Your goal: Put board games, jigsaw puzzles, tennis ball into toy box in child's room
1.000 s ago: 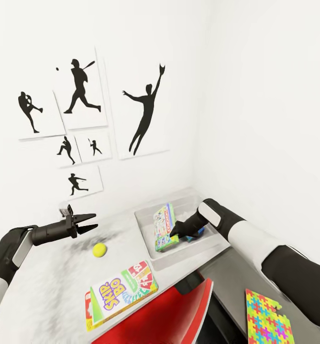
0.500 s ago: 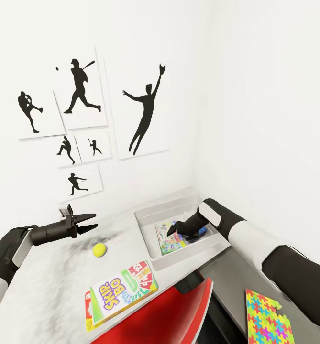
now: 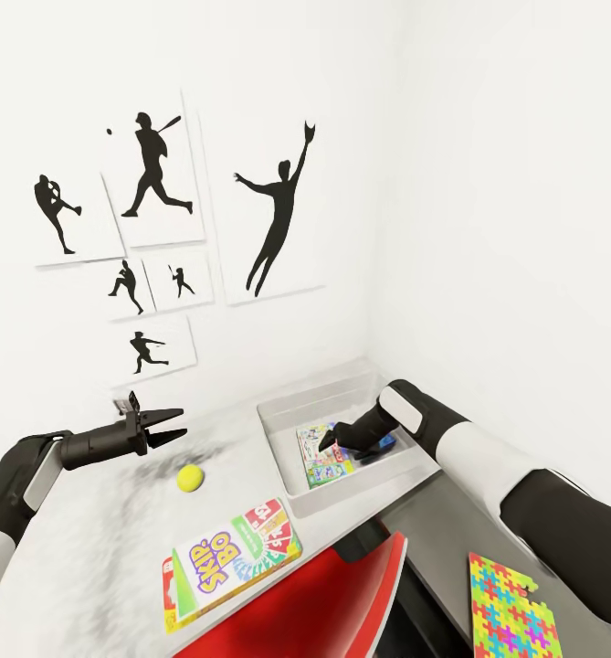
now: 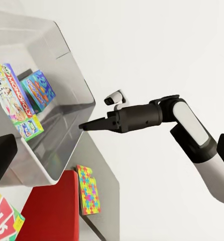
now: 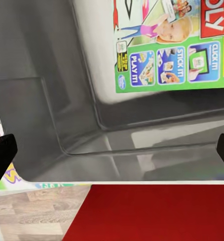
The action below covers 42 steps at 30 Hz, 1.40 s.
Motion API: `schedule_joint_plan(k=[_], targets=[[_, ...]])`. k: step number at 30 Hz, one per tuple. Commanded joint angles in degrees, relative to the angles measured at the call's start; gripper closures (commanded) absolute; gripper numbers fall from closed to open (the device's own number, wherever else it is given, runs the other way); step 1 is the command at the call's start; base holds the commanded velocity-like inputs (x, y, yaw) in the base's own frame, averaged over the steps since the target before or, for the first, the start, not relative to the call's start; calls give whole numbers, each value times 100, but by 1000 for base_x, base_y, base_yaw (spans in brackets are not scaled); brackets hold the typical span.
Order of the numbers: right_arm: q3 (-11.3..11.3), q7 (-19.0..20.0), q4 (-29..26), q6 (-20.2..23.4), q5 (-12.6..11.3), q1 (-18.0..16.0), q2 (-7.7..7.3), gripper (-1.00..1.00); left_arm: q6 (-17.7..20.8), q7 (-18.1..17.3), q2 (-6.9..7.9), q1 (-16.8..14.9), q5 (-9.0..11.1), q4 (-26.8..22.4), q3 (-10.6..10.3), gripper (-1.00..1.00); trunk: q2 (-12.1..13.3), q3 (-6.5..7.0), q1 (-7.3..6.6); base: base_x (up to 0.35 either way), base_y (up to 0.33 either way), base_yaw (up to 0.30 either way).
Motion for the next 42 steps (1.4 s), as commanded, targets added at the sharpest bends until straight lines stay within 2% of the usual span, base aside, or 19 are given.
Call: schedule_joint_plan(k=[1, 13, 17, 22, 34, 42], targets=[[10, 37, -11, 12, 29, -7, -3, -100, 48, -8, 1, -5, 11, 0, -2, -100, -10, -11, 3, 0, 0, 0], [-38, 45, -61, 12, 42, 0, -22, -100, 38, -15, 9, -5, 15, 3, 32, -100, -10, -11, 3, 0, 0, 0], [-42, 45, -64, 12, 47, 1, -15, -100, 31, -17, 3, -5, 20, 1, 202, -100, -10, 4, 3, 0, 0, 0], [-51, 42, -67, 12, 48, 2, 5, -100, 29, -24, 6, -5, 18, 1, 289, -100, -10, 44, 3, 0, 0, 0], [-200, 37, -73, 12, 57, 2, 23, -100, 28, -26, 8, -5, 24, 3, 311, -100, -10, 155, 3, 0, 0, 0], [-222, 37, -73, 12, 57, -5, 17, -100, 26, -26, 8, -5, 26, 2, 312, -100, -10, 231, 3, 0, 0, 0]])
